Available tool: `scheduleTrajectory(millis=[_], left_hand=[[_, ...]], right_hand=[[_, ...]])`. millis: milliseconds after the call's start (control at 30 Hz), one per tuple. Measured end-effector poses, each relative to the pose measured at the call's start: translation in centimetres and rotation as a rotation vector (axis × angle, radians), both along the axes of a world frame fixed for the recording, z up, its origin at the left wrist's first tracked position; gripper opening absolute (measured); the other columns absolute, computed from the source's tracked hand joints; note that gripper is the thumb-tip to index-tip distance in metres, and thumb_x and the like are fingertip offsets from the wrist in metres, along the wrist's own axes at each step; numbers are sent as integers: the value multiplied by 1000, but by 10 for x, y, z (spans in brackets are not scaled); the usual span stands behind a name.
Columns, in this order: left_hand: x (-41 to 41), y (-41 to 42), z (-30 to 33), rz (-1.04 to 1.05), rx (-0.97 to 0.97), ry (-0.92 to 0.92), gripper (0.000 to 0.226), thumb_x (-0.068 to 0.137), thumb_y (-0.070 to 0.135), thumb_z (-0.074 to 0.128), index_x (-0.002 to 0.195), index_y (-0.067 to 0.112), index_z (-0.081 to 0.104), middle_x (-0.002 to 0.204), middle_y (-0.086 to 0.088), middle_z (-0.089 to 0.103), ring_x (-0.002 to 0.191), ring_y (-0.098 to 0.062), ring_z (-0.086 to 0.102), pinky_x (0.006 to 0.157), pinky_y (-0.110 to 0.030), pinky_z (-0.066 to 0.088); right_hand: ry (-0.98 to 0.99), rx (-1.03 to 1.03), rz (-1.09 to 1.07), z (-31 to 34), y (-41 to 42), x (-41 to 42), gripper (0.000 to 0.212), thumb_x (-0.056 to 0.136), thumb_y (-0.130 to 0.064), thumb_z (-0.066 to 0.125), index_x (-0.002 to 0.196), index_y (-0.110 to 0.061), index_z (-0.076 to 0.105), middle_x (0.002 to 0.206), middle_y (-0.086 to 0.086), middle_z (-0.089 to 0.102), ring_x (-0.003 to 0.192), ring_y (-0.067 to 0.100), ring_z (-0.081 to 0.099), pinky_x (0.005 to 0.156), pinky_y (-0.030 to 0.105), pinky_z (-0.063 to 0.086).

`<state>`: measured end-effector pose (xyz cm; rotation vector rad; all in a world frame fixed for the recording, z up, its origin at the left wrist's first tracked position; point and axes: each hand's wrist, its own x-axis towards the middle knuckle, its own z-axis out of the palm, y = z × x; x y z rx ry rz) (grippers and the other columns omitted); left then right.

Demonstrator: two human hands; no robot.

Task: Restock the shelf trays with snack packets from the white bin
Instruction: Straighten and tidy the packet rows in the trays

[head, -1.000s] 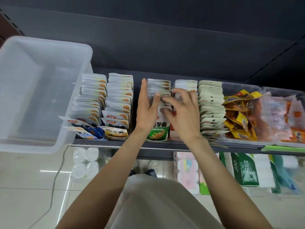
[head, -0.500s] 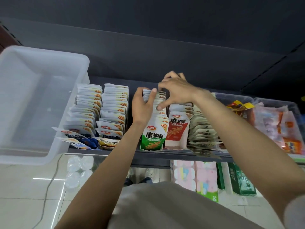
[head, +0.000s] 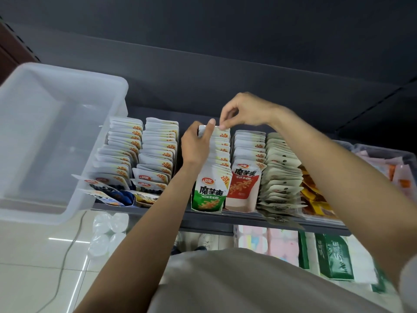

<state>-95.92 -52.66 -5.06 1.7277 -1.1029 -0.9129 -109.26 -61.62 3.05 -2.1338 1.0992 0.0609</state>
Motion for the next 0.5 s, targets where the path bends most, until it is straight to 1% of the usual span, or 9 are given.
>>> scheduleTrajectory(millis=[100,133,200,267,333,400,433,467,500], left_hand=[[1,-2,1,11,24,29,36,92,41,54,68,16,45,62,5,50,57,-7,46,52,-11,35],[1,-2,1,16,30,51,36,92,41,54,70,14,47,62,5,50,58,-8,46,54,-13,36],[1,0,2,4,45,79,36,92,43,54,77,10,52,63,5,51,59,-9,47,60,-22,39],[1,3,7,-18,58,79,32,93,43,51,85,12,56,68,7,54,64,-7,50,65,-24,39],[1,11,17,-3,50,111,28,96,41,45,102,16,58,85,8,60,81,-6,56,75,-22,39],[0,25,27,7,16,175,36,99,41,37,126,21,52,116,8,58,109,-5,51,89,-19,35],[0,34,30,-3,-8,210,41,100,42,34,135,24,46,131,9,51,120,-3,44,96,-18,31],[0,45,33,-15,-30,254,44,100,43,31,140,27,40,141,11,44,127,-1,38,102,-18,28],[0,57,33,-20,-47,312,45,100,44,30,142,29,36,145,13,39,131,0,34,106,-20,27]], right_hand=[[33,6,18,-4,-3,3,3,80,-29,74,82,-29,71,83,-13,70,80,-5,62,81,22,46],[34,6,18,-4,-3,3,2,81,-29,73,82,-29,71,84,-13,70,82,-4,63,83,24,47],[35,-3,19,-3,-1,0,3,82,-31,71,84,-29,71,85,-14,70,83,-4,62,84,24,47],[41,-27,33,2,6,-4,10,84,-37,68,89,-29,71,89,-14,70,85,-4,61,82,22,44],[81,-88,49,8,16,-8,23,88,-43,61,102,-27,70,102,-12,69,94,0,60,87,24,44],[122,-206,5,16,31,-12,35,94,-42,52,120,-22,63,120,-4,64,108,8,57,95,27,43],[56,-228,-91,20,42,-16,38,97,-39,48,127,-20,58,127,-2,60,113,10,56,98,28,42],[-93,-192,-235,23,58,-19,37,99,-35,45,130,-19,55,129,-1,58,115,10,56,100,28,42],[-290,-118,-399,24,76,-21,35,100,-30,43,131,-18,54,128,-2,59,114,8,57,101,28,44]])
